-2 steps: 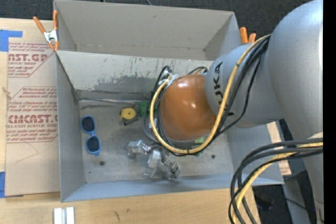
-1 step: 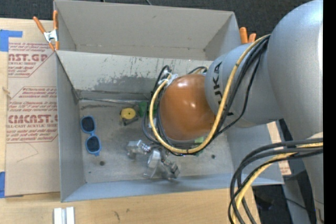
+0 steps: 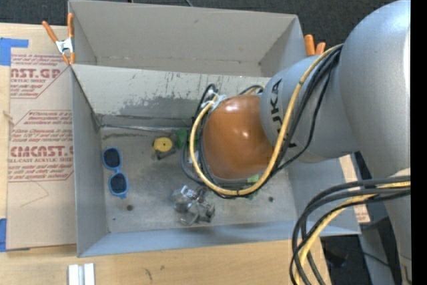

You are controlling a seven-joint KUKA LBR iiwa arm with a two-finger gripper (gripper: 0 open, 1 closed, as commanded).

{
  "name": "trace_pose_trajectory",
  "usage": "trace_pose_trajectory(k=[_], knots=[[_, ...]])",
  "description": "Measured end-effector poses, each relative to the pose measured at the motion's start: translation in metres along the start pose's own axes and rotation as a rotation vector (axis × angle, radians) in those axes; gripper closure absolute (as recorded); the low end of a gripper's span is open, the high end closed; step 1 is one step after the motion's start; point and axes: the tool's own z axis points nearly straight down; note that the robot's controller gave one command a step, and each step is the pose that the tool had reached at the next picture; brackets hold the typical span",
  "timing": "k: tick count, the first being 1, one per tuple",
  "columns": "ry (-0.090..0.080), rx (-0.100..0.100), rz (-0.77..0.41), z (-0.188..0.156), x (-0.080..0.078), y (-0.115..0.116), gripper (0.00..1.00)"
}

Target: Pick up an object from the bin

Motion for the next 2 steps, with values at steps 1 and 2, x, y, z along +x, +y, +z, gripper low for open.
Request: trace_pose_trajectory(k=[1,2], knots=[[-0.003,0.003,0.001,-0.037,-0.001,0.000,1.00],[-0.006,0.006,0.001,-0.113,-0.003,0.000,1.00]])
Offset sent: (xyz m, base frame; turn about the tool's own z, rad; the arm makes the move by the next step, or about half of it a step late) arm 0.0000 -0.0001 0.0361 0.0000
